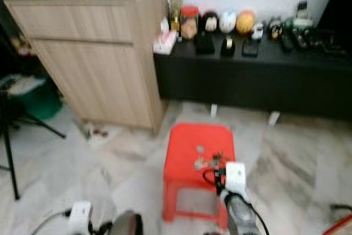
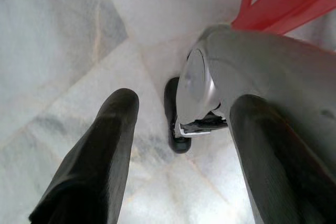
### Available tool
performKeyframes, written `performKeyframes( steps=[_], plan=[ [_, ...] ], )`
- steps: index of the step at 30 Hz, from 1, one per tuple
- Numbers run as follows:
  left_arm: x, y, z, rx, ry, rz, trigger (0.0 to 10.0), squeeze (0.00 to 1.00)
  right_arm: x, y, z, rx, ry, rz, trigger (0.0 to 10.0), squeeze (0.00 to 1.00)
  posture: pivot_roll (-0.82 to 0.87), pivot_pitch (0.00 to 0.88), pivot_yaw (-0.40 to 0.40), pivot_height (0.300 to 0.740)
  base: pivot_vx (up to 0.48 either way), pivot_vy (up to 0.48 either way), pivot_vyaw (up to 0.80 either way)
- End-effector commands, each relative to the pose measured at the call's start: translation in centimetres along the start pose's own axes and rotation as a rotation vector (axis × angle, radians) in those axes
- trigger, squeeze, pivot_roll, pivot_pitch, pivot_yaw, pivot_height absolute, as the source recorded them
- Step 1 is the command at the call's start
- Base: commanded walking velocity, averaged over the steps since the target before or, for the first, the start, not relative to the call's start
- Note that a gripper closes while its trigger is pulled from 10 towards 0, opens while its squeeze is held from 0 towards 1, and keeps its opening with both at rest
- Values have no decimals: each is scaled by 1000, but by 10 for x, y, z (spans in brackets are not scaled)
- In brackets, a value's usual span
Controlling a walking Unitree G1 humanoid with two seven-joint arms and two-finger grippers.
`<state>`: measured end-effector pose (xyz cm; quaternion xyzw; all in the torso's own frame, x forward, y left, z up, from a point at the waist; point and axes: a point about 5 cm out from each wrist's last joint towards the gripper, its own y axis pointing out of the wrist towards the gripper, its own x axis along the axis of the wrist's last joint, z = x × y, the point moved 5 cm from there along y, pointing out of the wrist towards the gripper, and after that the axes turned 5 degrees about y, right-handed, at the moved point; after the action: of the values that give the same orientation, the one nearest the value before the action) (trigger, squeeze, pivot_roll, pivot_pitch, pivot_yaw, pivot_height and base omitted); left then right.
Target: Hang keys on a hook
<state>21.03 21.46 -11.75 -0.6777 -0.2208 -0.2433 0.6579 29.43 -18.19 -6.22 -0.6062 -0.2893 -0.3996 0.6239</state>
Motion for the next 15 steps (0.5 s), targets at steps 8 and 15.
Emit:
performKeyframes(
  steps=[8, 15],
  plan=[
    [4, 0, 5, 27, -33, -16, 10000, 0, 0, 1, 6, 24, -22, 0, 10000, 0, 26, 46, 23, 645, 0, 0, 147],
    [4, 0, 4, 29, -35, -18, 10000, 0, -1, 0, 6, 33, -2, 6, 10000, 0, 26, 47, 23, 645, 0, 0, 0]
  ],
)
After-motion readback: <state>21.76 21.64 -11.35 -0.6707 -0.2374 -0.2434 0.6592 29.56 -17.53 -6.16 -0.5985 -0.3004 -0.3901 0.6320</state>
